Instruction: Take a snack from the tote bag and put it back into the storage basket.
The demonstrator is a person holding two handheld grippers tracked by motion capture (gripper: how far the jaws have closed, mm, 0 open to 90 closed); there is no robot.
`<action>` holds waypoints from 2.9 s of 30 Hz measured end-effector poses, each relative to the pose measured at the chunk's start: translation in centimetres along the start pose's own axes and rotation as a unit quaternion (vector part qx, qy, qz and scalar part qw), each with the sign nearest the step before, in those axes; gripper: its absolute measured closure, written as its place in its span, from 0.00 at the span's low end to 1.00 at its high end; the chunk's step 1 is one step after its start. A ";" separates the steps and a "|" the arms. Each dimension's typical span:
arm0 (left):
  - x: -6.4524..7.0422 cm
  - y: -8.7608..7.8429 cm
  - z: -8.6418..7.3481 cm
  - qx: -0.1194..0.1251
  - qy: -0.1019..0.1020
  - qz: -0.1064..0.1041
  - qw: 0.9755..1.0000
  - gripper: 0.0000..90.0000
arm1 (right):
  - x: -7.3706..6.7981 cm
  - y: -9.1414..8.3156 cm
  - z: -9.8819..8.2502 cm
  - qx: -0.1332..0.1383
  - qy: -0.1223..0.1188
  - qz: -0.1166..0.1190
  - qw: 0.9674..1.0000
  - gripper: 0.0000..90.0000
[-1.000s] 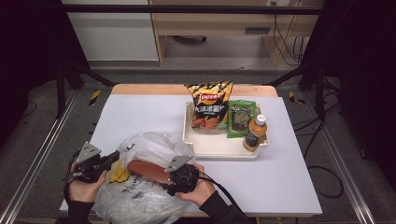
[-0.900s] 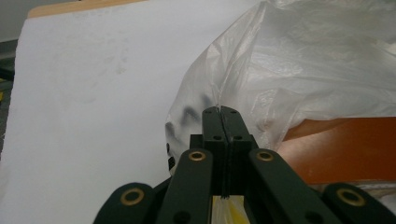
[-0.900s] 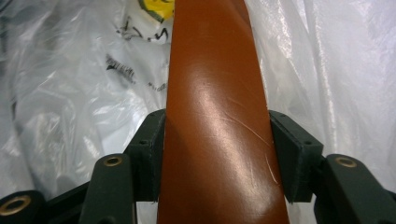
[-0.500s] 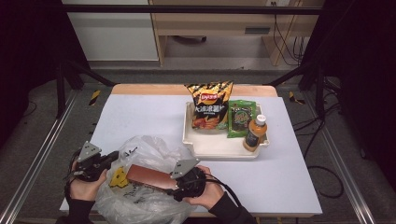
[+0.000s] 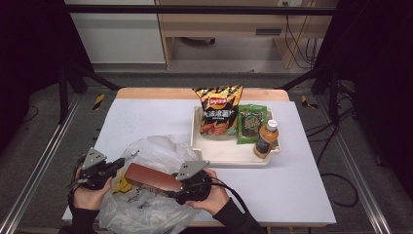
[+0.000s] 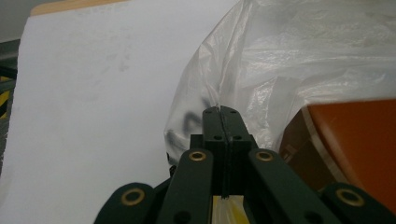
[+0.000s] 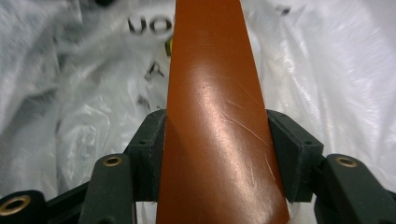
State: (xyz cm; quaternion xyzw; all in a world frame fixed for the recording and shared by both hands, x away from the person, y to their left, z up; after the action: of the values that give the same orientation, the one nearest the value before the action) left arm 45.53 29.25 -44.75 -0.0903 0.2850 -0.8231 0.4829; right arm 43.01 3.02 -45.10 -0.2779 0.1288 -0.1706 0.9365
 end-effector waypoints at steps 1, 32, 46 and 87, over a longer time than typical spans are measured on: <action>0.0 0.0 0.0 0.000 0.001 -0.001 1.000 1.00 | 0.0 0.4 -0.2 -0.011 -0.003 -0.001 1.000 0.49; -0.1 -0.1 -0.1 -0.001 -0.001 -0.001 1.000 1.00 | 1.6 -0.5 -6.9 -0.082 0.023 -0.063 0.994 0.36; -0.1 -0.2 0.0 0.001 -0.002 -0.001 1.000 1.00 | 0.6 -3.5 -2.7 0.009 0.030 -0.031 0.999 0.42; -0.5 -0.2 -0.2 0.001 -0.006 0.003 1.000 1.00 | -0.2 2.8 -1.0 -0.087 0.019 -0.049 0.995 0.49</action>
State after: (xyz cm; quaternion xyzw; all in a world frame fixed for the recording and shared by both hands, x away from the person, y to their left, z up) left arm 45.57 29.76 -44.76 -0.0940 0.2820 -0.8210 0.4874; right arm 43.18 4.82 -47.47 -0.3607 0.1473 -0.2094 0.8969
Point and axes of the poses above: each handheld gripper's, and its own axes: y roughly forward along the jaws, z roughly out of its top, x roughly to its right, the point moved 4 cm from there along y, roughly forward along the jaws, and after that the axes turned 9 degrees about y, right-handed, at the moved point
